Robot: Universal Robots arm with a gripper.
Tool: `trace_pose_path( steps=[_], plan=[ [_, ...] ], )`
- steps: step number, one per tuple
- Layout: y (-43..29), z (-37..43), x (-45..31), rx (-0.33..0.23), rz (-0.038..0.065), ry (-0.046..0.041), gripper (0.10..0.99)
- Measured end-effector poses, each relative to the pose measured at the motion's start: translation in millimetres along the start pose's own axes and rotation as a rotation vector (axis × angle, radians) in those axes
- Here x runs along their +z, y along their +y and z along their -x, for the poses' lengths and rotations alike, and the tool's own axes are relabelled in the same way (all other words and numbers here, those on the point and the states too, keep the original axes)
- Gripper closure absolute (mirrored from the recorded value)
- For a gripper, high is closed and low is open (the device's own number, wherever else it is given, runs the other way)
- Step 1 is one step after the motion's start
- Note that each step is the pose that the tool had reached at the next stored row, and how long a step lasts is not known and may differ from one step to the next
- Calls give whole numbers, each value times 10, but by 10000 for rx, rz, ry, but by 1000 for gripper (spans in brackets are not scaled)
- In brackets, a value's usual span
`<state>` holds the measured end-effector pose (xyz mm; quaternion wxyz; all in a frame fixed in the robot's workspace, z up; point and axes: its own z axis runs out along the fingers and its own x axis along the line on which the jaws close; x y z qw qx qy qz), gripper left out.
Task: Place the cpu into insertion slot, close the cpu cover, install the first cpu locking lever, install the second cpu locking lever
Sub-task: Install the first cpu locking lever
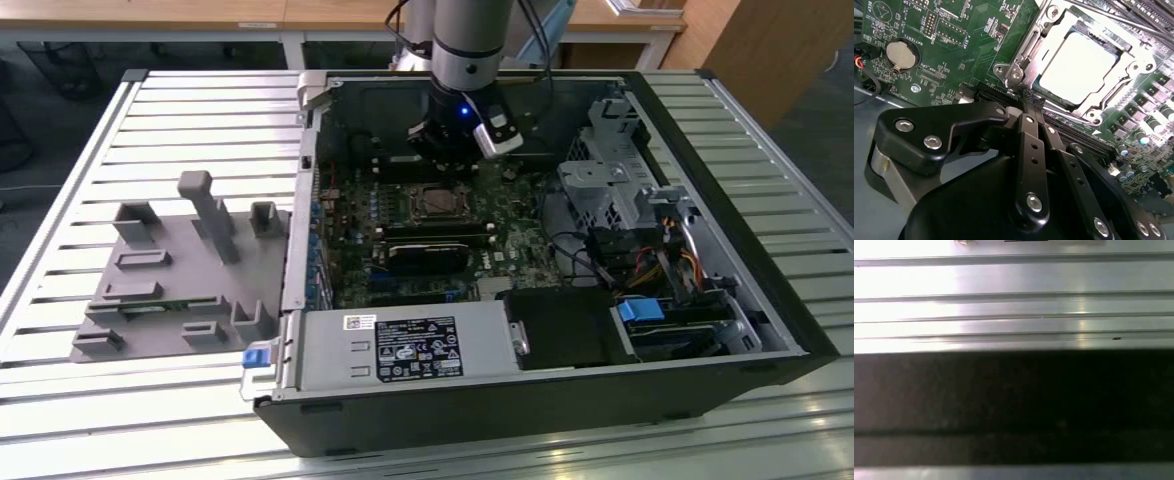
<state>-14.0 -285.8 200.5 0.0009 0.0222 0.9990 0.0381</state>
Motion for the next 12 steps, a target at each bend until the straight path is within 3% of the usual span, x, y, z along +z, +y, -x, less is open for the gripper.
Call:
trace_pose_path(
  steps=[12],
  plan=[
    [-24, 0, 13, 0, -21, 7, 980]
  ],
)
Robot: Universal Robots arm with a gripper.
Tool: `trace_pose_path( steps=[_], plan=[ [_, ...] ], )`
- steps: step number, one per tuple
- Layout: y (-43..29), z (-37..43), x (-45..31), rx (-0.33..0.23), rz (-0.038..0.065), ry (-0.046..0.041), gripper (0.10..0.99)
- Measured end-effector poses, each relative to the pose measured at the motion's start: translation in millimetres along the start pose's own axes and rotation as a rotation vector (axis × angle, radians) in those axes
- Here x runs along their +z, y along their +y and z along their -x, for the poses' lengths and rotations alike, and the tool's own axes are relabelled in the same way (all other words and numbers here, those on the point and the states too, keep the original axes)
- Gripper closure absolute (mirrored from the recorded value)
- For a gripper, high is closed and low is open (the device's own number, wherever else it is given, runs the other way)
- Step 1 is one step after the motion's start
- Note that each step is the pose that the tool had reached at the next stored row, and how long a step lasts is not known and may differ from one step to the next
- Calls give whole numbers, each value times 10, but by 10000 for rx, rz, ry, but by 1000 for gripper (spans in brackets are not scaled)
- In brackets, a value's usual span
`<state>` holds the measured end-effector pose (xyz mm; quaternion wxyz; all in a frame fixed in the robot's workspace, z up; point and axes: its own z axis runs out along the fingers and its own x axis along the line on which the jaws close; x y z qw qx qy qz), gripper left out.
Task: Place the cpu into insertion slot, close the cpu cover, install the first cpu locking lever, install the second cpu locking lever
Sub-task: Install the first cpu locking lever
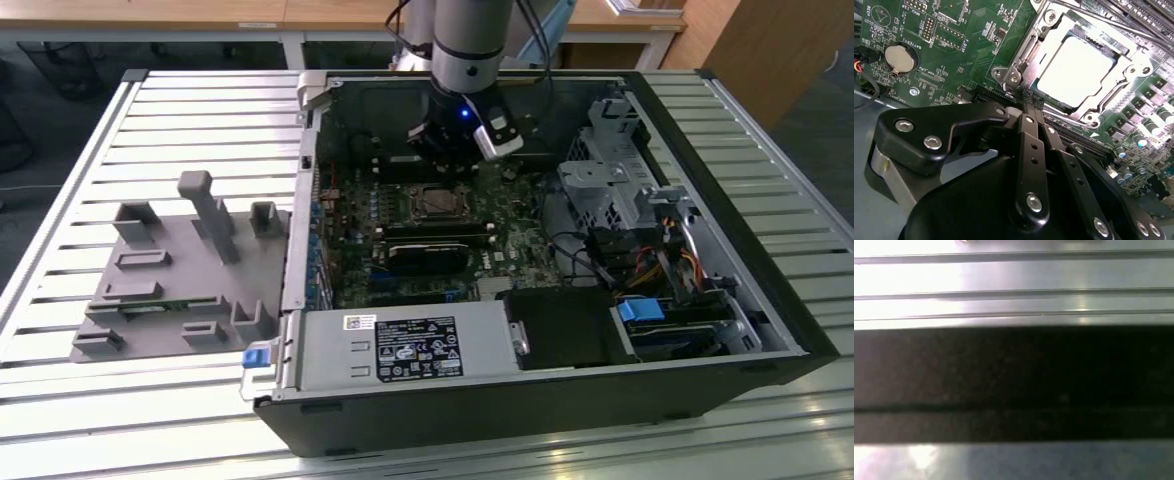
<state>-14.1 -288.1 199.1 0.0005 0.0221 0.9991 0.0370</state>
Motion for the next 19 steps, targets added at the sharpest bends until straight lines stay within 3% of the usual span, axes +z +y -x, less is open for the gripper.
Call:
trace_pose_path(
  steps=[13, 19],
  plan=[
    [-2, 0, 41, 1, -7, -1, 980],
    [8, 1, -77, 1, -1, -5, 980]
  ],
)
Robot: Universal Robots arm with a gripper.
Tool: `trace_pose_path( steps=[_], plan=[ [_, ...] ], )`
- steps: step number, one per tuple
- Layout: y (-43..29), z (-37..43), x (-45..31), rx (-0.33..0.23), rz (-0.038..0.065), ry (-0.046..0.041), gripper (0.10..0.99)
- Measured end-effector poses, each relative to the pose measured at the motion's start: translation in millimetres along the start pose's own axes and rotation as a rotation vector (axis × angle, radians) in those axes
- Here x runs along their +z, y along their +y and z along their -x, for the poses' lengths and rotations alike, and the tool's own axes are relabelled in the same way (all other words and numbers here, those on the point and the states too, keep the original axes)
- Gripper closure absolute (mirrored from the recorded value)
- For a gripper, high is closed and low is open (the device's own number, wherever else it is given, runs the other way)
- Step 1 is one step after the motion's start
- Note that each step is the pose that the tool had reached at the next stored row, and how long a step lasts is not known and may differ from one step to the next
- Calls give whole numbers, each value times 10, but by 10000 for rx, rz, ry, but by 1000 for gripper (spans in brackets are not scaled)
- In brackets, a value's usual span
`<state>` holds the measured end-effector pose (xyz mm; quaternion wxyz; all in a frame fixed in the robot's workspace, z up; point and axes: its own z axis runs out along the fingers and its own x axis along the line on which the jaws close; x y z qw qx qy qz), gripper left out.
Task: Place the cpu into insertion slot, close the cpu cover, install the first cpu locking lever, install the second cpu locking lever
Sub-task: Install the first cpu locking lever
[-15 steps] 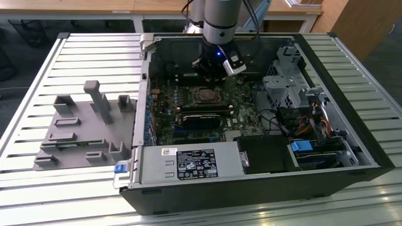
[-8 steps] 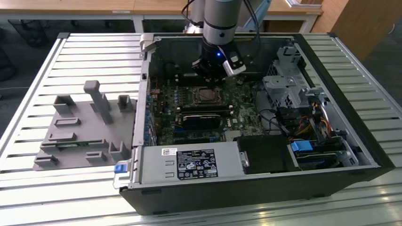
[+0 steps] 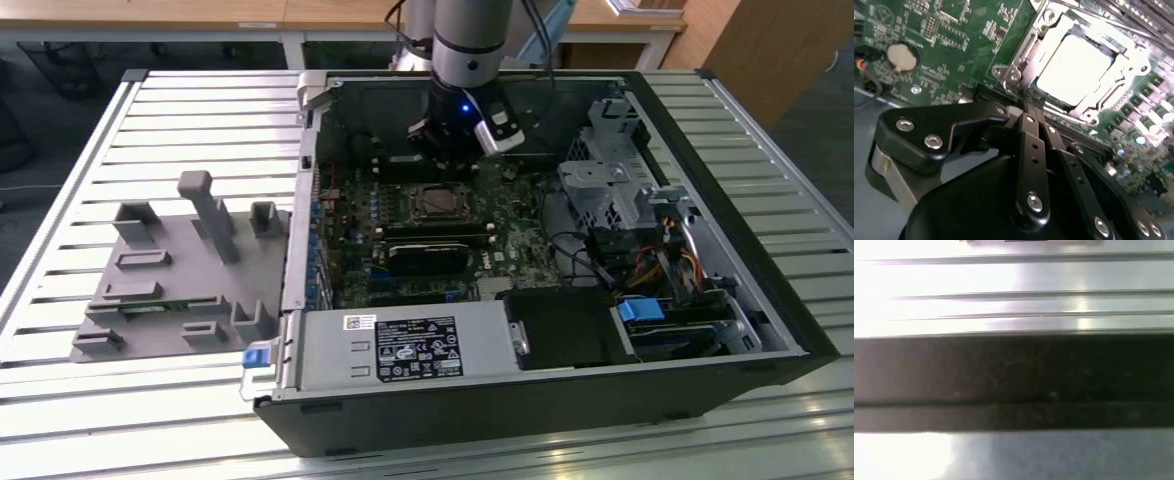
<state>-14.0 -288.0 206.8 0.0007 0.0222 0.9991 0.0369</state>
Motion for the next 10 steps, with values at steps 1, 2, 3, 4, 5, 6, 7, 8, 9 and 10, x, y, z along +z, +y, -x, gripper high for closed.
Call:
trace_pose_path(
  steps=[1, 2, 3, 4, 5, 6, 7, 8, 9, 10],
  plan=[
    [2, 0, -25, 0, -1, 0, 980],
    [3, 0, -42, 0, -2, 0, 980],
    [4, 0, -49, 0, -2, 1, 980],
    [3, 0, -49, -1, 2, 0, 980],
    [-1, 0, -49, -1, 0, 0, 980],
    [-6, 1, -51, -1, -1, 1, 980],
    [-15, 1, -51, 0, -1, 1, 980],
    [-23, 1, -52, 0, -1, 1, 980],
    [-29, 2, -52, 0, -1, 1, 980],
    [-35, 4, -52, 0, -1, 1, 980]
  ],
)
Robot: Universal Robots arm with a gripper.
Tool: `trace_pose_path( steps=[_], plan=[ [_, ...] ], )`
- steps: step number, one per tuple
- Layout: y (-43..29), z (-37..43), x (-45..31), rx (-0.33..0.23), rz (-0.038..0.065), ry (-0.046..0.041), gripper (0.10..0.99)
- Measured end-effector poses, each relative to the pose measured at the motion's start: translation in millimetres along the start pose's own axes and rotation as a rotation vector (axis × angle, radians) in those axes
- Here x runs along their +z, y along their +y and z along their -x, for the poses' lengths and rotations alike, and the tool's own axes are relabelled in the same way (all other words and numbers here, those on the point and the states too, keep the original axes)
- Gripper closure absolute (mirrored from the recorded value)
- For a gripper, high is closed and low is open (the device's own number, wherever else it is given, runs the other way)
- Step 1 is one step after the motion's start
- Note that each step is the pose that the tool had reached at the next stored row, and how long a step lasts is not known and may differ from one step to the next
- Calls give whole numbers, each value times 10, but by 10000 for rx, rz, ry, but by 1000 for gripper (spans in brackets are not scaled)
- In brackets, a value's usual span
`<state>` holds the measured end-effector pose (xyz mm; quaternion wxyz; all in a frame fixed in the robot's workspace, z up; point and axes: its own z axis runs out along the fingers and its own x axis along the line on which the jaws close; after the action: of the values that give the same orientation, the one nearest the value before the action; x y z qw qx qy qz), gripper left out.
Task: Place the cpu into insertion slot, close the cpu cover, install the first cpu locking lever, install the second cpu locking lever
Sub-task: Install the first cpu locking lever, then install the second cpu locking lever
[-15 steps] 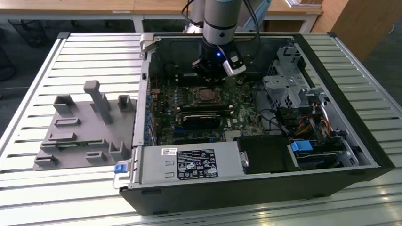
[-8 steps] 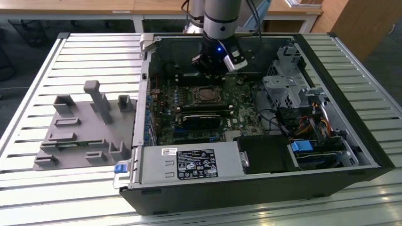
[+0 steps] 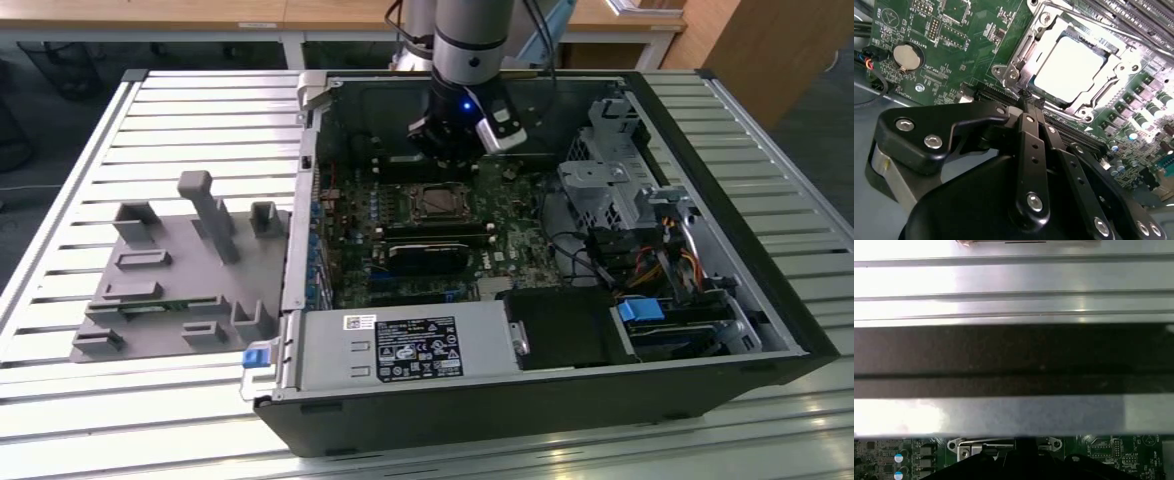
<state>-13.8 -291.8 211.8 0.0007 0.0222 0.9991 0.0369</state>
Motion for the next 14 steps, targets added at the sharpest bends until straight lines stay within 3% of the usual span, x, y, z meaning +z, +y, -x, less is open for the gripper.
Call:
trace_pose_path(
  steps=[14],
  plan=[
    [-80, 16, -6, 1, 0, 1, 980]
  ],
)
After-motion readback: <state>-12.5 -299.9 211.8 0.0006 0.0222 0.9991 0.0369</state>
